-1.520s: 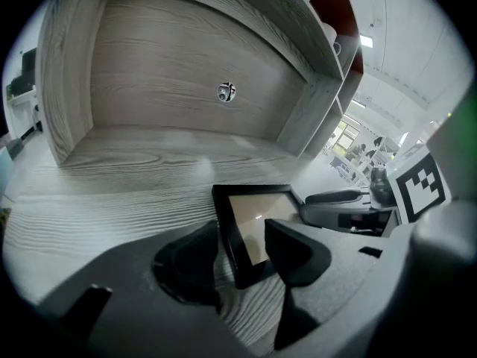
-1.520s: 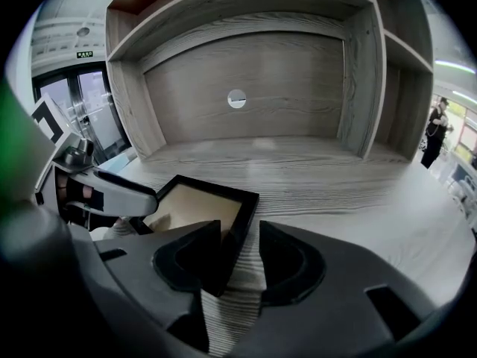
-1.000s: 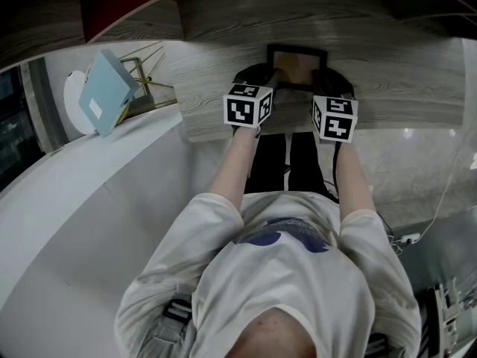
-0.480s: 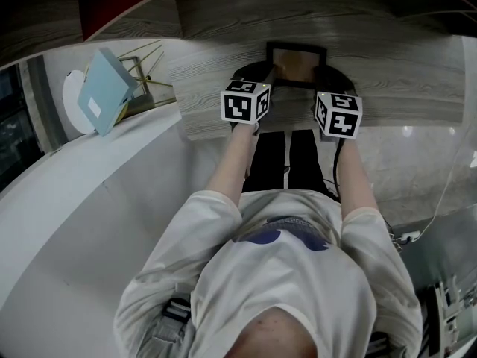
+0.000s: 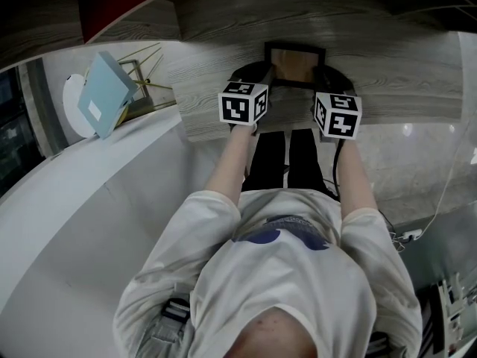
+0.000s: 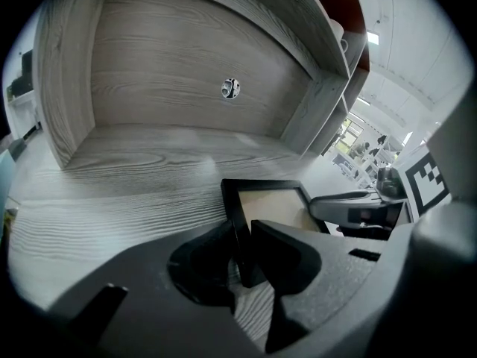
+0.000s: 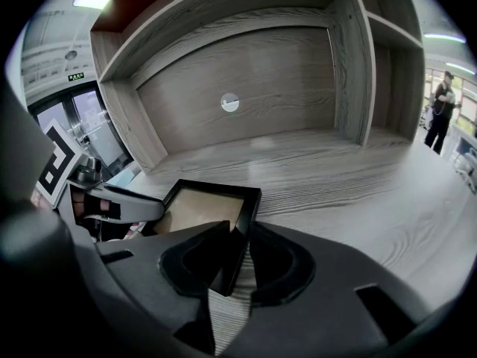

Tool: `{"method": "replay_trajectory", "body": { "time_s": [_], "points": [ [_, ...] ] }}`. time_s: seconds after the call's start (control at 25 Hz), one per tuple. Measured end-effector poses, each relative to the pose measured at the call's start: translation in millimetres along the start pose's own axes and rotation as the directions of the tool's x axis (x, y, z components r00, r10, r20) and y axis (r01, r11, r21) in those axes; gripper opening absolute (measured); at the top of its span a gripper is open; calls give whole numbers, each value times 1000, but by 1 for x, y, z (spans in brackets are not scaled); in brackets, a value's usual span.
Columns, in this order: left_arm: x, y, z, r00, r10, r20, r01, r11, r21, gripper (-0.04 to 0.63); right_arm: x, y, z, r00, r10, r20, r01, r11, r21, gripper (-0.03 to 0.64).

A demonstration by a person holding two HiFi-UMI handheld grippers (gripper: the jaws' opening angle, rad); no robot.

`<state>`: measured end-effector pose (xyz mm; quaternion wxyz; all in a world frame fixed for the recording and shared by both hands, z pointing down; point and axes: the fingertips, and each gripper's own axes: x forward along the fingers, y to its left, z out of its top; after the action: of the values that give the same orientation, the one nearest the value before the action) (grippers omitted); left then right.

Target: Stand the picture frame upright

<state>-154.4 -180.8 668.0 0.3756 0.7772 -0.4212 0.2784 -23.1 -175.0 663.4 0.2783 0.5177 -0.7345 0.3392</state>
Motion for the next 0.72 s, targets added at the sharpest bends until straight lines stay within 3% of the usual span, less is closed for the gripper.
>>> {"method": "replay_trajectory", "body": {
  "time_s": [0.44,0.72],
  "points": [
    [-23,-30,48,998,-40,53,35,996,88,82,-45,-9,41,993,-49,107,46,998,35,78],
    [-38,-62,81,992,-102,77,89,982,165,81,-87,-21,64,977,-113,180,101,992,76,77]
  ]
}}
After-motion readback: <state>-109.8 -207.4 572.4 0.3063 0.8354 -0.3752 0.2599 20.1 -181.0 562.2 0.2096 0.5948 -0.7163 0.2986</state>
